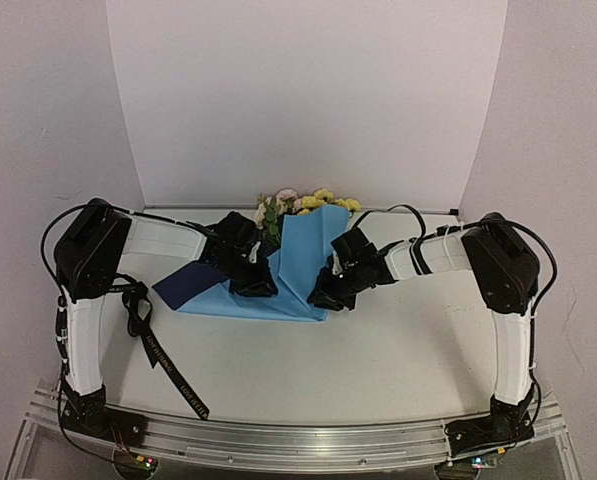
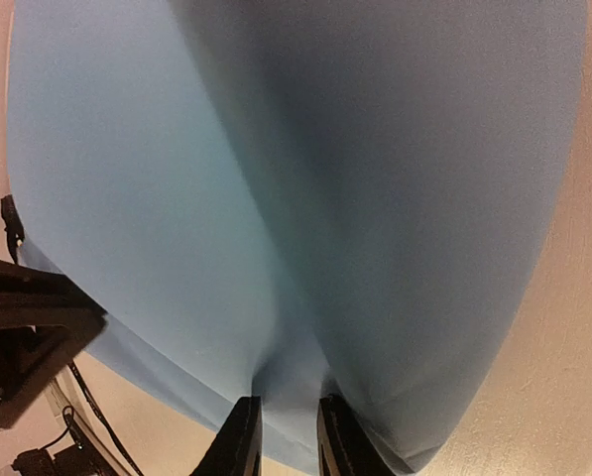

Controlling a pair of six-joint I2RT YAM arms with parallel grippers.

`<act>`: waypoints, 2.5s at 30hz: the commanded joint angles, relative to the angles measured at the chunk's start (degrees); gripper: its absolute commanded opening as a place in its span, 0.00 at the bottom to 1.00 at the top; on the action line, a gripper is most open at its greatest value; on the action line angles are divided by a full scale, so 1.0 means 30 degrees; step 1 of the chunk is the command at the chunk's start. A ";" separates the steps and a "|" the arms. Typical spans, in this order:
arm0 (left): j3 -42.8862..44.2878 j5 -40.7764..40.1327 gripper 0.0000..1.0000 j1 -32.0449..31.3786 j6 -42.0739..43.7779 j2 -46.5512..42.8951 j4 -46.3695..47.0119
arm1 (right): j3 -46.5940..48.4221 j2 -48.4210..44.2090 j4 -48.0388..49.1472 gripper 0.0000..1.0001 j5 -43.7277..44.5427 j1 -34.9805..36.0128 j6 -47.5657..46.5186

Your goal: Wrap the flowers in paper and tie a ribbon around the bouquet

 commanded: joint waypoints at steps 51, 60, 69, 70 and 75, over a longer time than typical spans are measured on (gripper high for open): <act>0.0031 -0.0258 0.00 0.0286 -0.1908 -0.0165 0.2821 | -0.0022 -0.1831 -0.0989 0.28 0.0549 0.0442 -0.0940; 0.0280 -0.0456 0.00 0.0273 -0.1764 0.0123 0.2520 | -0.0441 -0.0542 -0.1460 0.26 0.0880 0.0623 -0.0590; 0.0248 -0.0602 0.19 0.0258 -0.1147 -0.0364 0.2325 | 0.0212 0.0510 -0.3400 0.24 0.2515 0.0867 -0.0594; 0.0256 -0.0626 0.22 0.0268 -0.1021 -0.0530 0.2324 | 0.0326 0.0622 -0.3597 0.24 0.2661 0.0903 -0.0636; 0.0870 -0.1175 0.29 0.0274 -0.0148 -0.1501 0.1508 | 0.0705 0.0932 -0.4391 0.24 0.3158 0.1040 -0.0797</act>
